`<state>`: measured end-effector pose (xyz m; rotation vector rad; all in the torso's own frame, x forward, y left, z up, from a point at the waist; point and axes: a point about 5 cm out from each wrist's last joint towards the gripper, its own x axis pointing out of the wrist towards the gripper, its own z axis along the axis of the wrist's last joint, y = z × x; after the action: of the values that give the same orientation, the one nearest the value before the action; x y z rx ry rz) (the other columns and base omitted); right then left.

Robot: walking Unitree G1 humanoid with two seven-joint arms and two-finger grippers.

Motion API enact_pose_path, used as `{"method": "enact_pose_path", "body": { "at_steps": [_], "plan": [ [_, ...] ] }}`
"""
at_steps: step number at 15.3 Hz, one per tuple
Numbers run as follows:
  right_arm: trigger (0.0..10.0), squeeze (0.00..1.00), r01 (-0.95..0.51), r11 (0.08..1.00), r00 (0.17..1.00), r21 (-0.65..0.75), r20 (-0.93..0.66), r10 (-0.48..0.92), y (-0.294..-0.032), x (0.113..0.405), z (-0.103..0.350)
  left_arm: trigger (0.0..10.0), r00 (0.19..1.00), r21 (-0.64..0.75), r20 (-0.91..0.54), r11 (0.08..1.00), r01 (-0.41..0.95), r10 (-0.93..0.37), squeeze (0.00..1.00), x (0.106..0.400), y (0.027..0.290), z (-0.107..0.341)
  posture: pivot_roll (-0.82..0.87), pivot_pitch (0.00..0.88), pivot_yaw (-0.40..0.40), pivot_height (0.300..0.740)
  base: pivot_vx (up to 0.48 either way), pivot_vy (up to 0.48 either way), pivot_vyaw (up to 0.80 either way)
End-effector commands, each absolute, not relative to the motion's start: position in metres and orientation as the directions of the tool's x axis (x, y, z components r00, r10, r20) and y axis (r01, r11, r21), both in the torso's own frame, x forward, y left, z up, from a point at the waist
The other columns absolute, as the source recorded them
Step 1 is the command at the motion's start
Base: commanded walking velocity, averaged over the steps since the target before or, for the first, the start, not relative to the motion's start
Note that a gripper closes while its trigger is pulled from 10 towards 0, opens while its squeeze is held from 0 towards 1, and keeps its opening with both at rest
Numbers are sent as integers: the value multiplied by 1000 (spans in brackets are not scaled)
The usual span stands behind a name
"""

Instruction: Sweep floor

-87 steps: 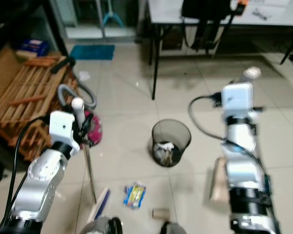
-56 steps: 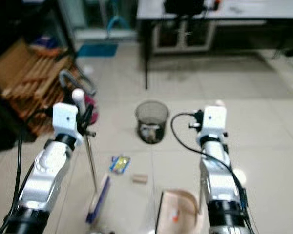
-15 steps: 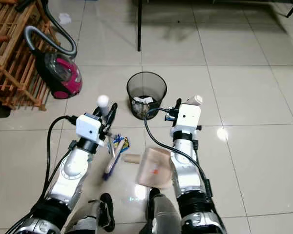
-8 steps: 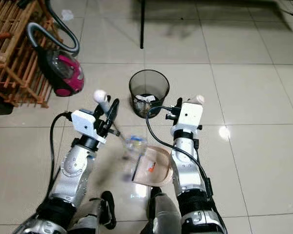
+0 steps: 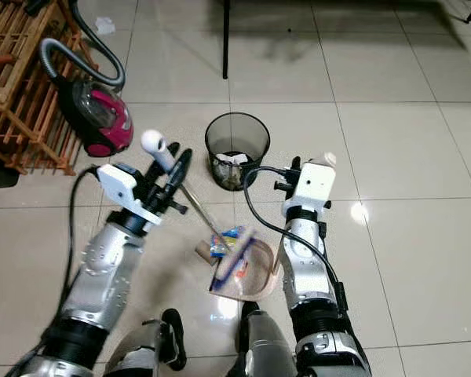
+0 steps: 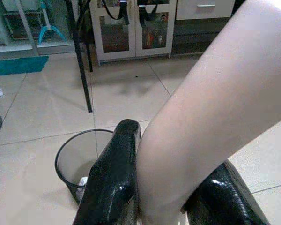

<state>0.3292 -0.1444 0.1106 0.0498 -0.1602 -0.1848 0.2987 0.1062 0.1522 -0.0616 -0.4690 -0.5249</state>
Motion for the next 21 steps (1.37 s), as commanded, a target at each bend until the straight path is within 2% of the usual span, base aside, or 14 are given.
{"method": "enact_pose_path", "body": {
  "at_steps": [1,2,4,6,11,13,15,18,19,21],
  "plan": [
    [10000,0,183,982,981,48,57,-186,-148,323,89,10000,718,132,530,880,456,-452,0,297,113,175,-77,250,-8,740,0,0,0],
    [10000,0,184,982,981,49,56,-186,-149,323,89,10000,714,146,538,884,444,-448,0,297,115,178,-76,249,-8,740,0,0,0],
    [10000,0,190,981,980,44,51,-193,-151,321,86,10000,718,178,587,925,336,-374,0,303,131,190,-78,248,-6,740,0,0,0],
    [10000,0,193,981,980,39,50,-194,-152,321,86,10000,720,194,588,928,317,-369,0,306,133,191,-85,247,0,740,0,0,0],
    [10000,0,190,981,980,36,53,-192,-153,320,85,10000,783,236,497,926,294,-375,0,320,128,164,-98,253,0,740,0,0,0],
    [10000,0,188,982,981,35,51,-189,-153,319,84,10000,811,214,420,913,348,-408,0,324,115,142,-114,261,-3,740,0,0,0],
    [10000,0,188,982,980,34,53,-189,-152,316,83,10000,774,199,374,860,471,-510,0,321,89,129,-123,265,1,740,0,0,0],
    [10000,0,191,981,980,33,51,-193,-154,315,82,10000,715,169,376,802,572,-589,0,316,71,127,-122,265,2,740,0,0,0],
    [10000,0,192,981,980,33,48,-193,-154,315,81,10000,639,183,368,727,662,-675,0,309,60,126,-119,264,2,740,0,0,0],
    [10000,0,191,981,980,33,44,-192,-153,316,81,10000,553,207,357,641,739,-753,0,301,51,126,-113,260,2,740,0,0,0]
  ]
}}
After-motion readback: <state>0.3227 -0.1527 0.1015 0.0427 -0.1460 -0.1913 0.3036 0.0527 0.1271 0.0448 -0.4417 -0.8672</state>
